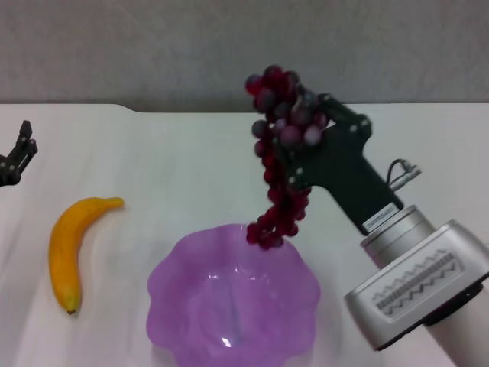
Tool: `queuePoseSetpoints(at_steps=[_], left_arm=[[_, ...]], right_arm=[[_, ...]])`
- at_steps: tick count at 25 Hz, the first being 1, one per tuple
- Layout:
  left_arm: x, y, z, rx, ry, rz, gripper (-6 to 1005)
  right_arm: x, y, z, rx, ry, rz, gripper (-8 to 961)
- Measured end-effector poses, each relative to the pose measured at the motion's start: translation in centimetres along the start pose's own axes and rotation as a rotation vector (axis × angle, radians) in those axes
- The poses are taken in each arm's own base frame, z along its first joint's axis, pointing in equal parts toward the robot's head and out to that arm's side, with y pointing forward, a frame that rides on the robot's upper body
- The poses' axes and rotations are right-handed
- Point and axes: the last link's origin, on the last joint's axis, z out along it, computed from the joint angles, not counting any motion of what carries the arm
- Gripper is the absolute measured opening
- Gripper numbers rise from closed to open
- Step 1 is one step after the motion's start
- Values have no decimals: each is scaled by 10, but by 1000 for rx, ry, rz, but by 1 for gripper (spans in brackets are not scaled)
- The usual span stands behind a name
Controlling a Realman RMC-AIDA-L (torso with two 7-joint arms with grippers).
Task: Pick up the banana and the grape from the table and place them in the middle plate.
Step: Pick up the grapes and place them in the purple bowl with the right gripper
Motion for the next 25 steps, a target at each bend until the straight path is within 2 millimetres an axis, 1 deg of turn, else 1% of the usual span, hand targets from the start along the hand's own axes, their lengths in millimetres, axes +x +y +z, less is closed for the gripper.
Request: queuePoseSetpoints(at_steps=[6,11,16,17,19,20,25], left_arm=[[2,0,0,0,14,0,899],[2,0,0,0,15,0,899],[3,0,0,0,18,0,898],[3,0,0,0,21,0,898],[3,0,0,0,22,0,898],[3,0,-1,1,23,0,898],[2,-1,-2,2,20,1,897]], right_arm=[[1,16,-3,-79,32,14,339],[9,33,-9,-181,101,42,337],[18,43,-22,-218,173,63,336],[22,46,-27,-231,204,81,335],[23,47,-30,-238,219,94,335],[27,50,-34,-252,244,119,335],[33,49,-36,-266,272,137,334]])
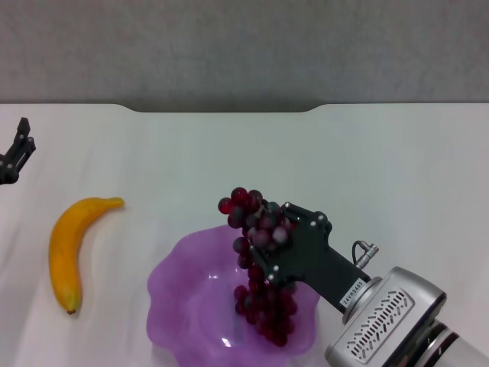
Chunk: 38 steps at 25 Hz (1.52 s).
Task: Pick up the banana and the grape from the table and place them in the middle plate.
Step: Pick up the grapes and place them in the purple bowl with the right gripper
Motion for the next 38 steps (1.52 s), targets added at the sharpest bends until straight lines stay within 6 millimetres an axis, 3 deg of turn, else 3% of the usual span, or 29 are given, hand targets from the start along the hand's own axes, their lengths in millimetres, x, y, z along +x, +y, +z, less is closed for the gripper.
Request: queuePoseSetpoints(at_steps=[12,20,29,32,38], left_arm=[[0,0,1,-1,1,0,896],[1,2,1,-10,2,2,895],[0,1,0,-12,2,4,894],[1,1,0,-12,7,4,894],[0,-1,-2,-3,6,3,893]], right_arm=[[26,-2,10,-101,163,-24,333],[30,-3,37,-252,317,16,332],[32,-11,57,-257,458,57,328],[29,-10,63,-279,484,41,491],[15,1,72,-355,473,-61,532]])
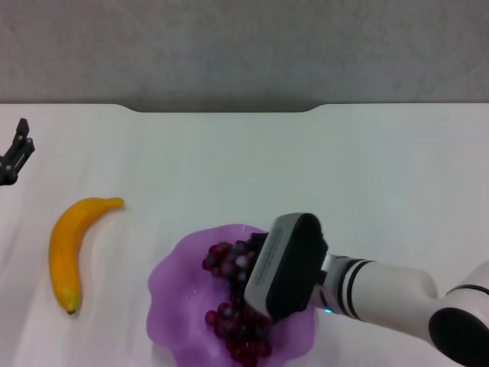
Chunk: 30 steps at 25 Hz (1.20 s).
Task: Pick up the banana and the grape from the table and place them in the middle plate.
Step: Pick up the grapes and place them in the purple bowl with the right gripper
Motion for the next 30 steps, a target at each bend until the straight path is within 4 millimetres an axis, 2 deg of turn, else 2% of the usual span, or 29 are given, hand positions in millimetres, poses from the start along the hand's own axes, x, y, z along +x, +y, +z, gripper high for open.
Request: queuePoseSetpoints(at_steps=[5,20,25,30], left_arm=[[0,-1,0,5,0,1,893],[-2,-6,-4,17,-8,5,891],[-2,-6,-4,18,-9,5,891],[-2,-6,-4,20,-9,4,890]], right_arm=[[-11,5,-2,-7,-33,-57,559],[-16,3,-17,15,-79,-66,586],[-26,14,-32,29,-153,-136,601],[-24,20,-49,177,-191,-218,617]])
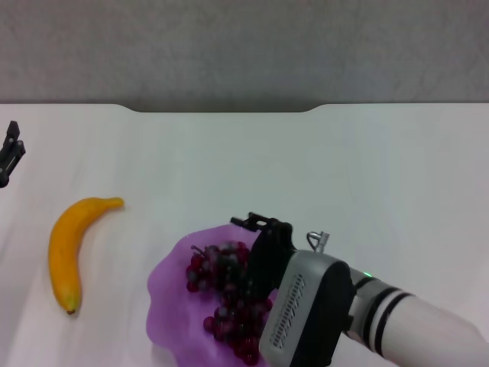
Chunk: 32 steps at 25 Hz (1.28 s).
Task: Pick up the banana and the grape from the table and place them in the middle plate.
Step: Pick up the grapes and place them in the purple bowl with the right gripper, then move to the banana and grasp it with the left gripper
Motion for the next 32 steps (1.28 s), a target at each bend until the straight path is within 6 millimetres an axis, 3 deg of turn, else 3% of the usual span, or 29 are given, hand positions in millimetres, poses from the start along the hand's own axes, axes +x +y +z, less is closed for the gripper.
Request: queuePoseSetpoints(at_steps=[7,15,21,26,27,32], left_arm=[[0,0,0,-1,0,3,891],[1,3,1,-10,4,10,890],[2,6,2,-19,8,9,890],[3,6,2,-21,20,3,891],[4,6,2,-21,25,2,891],[7,7,0,-20,50,-5,891]], right_arm=[[-7,-5,-6,125,14,-3,639],[-10,-46,-24,436,44,0,606],[-9,-74,-48,740,66,57,376],[-3,-86,-74,894,-37,175,141],[3,-89,-86,932,-98,231,121],[19,-91,-106,967,-192,358,20]])
